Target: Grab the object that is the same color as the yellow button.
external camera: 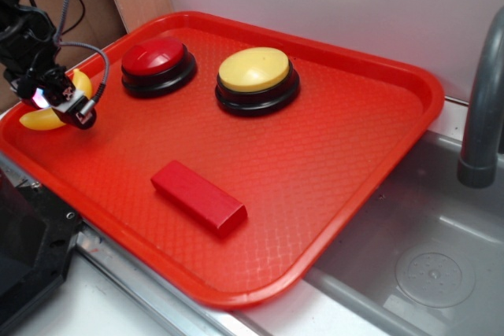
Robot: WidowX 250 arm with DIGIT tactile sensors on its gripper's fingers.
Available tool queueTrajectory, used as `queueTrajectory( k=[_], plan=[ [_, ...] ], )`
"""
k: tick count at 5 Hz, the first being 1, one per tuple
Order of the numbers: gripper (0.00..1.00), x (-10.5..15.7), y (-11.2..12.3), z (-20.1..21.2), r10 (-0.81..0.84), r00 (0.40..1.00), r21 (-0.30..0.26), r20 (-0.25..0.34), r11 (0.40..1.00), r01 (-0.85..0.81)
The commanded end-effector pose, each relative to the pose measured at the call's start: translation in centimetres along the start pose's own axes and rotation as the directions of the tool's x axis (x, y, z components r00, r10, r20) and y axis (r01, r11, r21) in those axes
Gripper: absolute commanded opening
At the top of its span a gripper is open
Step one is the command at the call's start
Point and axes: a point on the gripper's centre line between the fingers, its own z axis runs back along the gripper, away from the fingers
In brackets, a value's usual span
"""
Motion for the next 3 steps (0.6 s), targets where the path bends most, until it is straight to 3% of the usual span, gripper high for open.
queueTrajectory(
  k=[1,3],
  plan=[
    [0.0,0.1,0.8,-0.1,0.02,1.0,0.01,0.021,1.0,-0.021],
    [0.0,1.0,0.1,1.3,0.037,0.999,0.018,-0.008,0.999,-0.037]
  ],
)
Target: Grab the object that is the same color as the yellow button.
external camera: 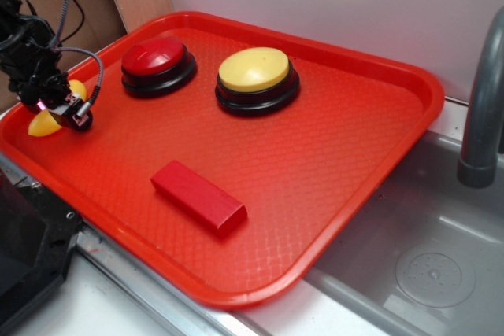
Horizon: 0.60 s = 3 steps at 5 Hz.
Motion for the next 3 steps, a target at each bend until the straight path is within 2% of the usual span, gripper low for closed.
queueTrajectory(
  k=[1,2,3],
  plan=[
    [0.0,2.3,-2.8,4.7,-0.032,0.999,0.004,-0.013,0.999,0.032],
    [0.0,3.7,-6.7,8.3,-0.06,0.998,-0.032,-0.03,0.998,0.059],
    [0.0,4.9,-11.2,11.9,-0.086,0.996,-0.094,-0.024,0.992,0.083]
  ],
)
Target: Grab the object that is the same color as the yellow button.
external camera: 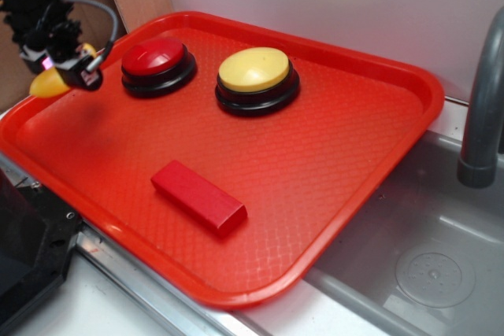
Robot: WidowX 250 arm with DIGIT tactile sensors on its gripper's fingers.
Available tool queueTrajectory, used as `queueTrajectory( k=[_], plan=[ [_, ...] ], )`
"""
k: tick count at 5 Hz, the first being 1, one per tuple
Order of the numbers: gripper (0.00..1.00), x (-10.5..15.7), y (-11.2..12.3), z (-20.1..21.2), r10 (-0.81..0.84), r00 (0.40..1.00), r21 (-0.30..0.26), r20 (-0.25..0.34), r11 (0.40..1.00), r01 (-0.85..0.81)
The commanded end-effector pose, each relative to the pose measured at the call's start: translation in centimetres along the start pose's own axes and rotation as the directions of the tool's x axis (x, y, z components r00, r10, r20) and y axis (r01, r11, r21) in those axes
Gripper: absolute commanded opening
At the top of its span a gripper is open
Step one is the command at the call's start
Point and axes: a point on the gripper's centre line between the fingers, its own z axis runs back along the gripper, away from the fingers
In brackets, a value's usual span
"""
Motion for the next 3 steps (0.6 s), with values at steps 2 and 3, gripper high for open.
queueTrajectory(
  k=[2,3],
  plan=[
    [0.0,2.9,-11.1,9.3,-0.172,0.981,-0.085,0.085,0.98,0.179],
    [0.0,2.7,-10.3,8.6,-0.166,0.985,-0.068,0.041,0.983,0.168]
  ],
)
